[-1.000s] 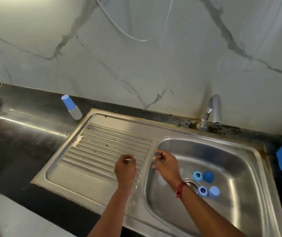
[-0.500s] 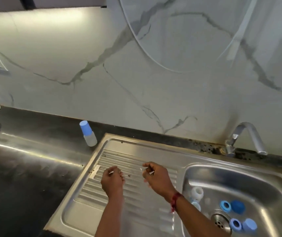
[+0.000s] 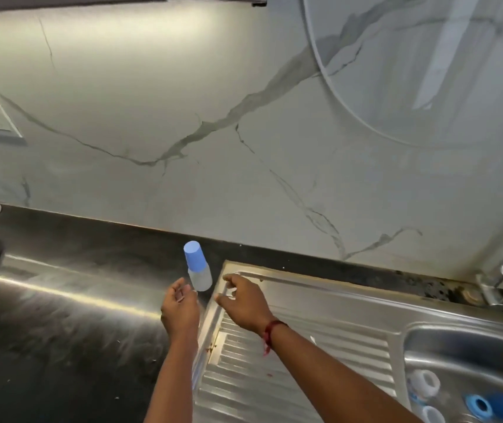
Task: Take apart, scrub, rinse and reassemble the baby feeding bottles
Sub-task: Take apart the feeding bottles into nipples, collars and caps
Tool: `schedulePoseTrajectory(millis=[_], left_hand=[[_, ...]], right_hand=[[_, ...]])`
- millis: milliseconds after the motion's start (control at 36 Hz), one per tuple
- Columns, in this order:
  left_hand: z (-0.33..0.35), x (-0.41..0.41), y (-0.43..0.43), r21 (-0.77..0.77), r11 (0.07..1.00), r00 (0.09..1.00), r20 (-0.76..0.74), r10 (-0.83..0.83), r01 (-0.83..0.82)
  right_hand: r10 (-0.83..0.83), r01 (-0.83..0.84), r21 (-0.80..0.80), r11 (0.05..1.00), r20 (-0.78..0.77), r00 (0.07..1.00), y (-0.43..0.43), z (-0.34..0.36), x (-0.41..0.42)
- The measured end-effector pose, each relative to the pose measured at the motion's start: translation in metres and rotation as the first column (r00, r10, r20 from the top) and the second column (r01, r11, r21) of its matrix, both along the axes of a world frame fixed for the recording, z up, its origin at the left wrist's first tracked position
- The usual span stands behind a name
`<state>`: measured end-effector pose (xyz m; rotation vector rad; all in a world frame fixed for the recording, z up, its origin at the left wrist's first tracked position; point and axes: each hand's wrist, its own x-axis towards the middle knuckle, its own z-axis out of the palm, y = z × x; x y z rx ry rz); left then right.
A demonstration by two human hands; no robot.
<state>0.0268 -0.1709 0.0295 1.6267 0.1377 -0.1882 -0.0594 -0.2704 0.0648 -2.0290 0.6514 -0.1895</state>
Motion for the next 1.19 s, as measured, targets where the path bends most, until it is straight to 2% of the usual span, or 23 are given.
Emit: schedulePoseTrajectory(millis=[83, 333, 611, 722, 861, 1000, 1111, 1194], left_hand=[[-0.006, 0.019, 0.003, 0.014, 1.0, 1.0, -0.005, 0.026, -0.026], [-0.02, 0.051, 0.003, -0.071, 0.995, 0.995, -0.077, 0.068, -0.073], [-0.021, 0.056, 0.007, -0.018, 0.999, 0.999, -0.035, 0.027, -0.028], [-0.015, 0.044, 0.008, 0.053, 0.998, 0.999, 0.029, -0.043, 0.041], [-0.004, 0.016, 0.006, 0.117, 0.986, 0.989, 0.069, -0.129, 0.12], [0.009, -0.027, 0.0, 0.099, 0.974, 0.97, 0.108, -0.216, 0.206], [0.012, -0.066, -0.01, 0.091, 0.919, 0.915, 0.099, -0.392, 0.384], [0.014, -0.103, -0.019, 0.085, 0.842, 0.839, 0.079, -0.539, 0.533]], right_hand=[[0.012, -0.012, -0.009, 1.0, -0.003, 1.0, -0.002, 0.003, 0.03], [0.002, -0.002, 0.001, 1.0, -0.008, 1.0, -0.005, -0.01, 0.102], [-0.069, 0.066, 0.041, 0.997, 0.052, 0.996, 0.001, -0.025, 0.116], [-0.103, 0.098, 0.067, 0.993, 0.071, 0.992, 0.0, -0.022, 0.101], [-0.195, 0.167, 0.19, 0.967, 0.137, 0.971, -0.008, -0.012, 0.066], [-0.263, 0.207, 0.269, 0.941, 0.189, 0.946, -0.024, 0.0, 0.006], [-0.327, 0.249, 0.364, 0.897, 0.17, 0.929, -0.03, 0.0, -0.052], [-0.372, 0.282, 0.413, 0.866, 0.156, 0.915, -0.033, -0.004, -0.1]])
